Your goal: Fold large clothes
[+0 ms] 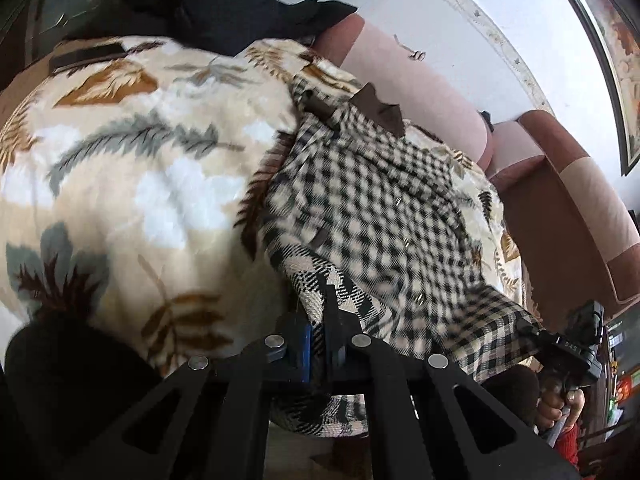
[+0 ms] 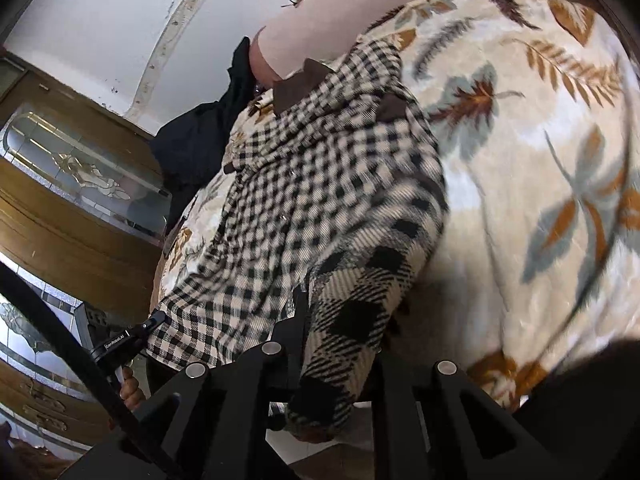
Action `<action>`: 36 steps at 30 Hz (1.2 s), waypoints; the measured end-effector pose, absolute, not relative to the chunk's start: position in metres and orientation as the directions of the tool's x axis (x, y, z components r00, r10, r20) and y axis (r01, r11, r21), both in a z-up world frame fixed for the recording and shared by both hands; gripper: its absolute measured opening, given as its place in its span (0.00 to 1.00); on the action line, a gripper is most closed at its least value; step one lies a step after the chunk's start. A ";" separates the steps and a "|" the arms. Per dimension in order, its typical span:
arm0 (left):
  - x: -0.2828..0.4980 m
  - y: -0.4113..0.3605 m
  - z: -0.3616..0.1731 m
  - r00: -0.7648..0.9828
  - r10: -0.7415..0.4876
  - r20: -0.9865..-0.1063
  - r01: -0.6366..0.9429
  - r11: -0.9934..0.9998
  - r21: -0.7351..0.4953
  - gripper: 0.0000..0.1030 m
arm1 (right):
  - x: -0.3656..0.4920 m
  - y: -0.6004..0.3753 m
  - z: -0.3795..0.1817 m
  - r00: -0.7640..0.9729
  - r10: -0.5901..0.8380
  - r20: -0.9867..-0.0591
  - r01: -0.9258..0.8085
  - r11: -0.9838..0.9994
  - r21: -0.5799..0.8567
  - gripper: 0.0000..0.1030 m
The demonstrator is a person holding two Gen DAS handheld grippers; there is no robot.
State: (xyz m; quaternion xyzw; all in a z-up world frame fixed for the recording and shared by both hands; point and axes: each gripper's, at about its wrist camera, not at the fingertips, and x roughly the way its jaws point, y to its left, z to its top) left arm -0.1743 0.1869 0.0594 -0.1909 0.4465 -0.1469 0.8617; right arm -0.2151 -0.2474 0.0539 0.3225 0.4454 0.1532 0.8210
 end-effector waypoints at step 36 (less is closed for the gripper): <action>0.193 0.120 0.065 0.554 -0.262 -0.790 -0.067 0.932 -0.355 0.05 | 0.139 -0.284 0.030 0.576 0.227 -0.785 0.248 0.867 0.433 0.12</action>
